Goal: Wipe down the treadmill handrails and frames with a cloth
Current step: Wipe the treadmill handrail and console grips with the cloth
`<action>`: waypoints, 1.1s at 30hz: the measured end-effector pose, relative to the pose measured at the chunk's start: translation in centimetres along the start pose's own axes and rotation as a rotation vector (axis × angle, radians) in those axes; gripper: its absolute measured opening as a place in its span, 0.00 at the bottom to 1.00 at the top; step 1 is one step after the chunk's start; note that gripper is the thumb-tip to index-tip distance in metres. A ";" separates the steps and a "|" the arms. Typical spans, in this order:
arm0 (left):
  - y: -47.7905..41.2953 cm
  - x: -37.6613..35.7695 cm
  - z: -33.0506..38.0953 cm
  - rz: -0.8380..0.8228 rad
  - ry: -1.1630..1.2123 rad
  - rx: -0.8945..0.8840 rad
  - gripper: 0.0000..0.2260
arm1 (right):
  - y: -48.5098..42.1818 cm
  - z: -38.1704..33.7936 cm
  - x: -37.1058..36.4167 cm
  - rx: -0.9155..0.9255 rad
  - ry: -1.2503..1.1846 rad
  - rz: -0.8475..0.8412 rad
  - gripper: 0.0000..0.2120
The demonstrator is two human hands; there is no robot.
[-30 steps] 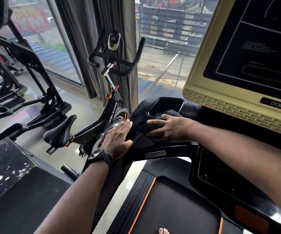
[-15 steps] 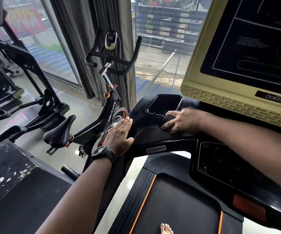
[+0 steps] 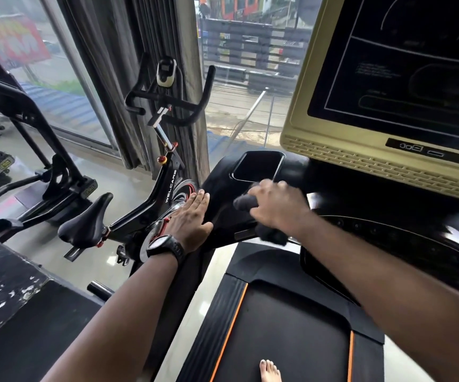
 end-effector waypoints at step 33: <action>1.4 0.5 -0.4 0.133 0.051 -0.024 0.35 | -0.3 -7.4 -9.2 -0.030 0.037 0.258 0.22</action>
Point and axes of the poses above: each hand's wrist, its own y-axis away from the middle knuckle, its own x-axis out of the back of the hand, z = x × y, the point moved 3 cm from there along -y, towards the middle knuckle, and after that the axes turned 10 degrees about z, right-handed, at the moved point
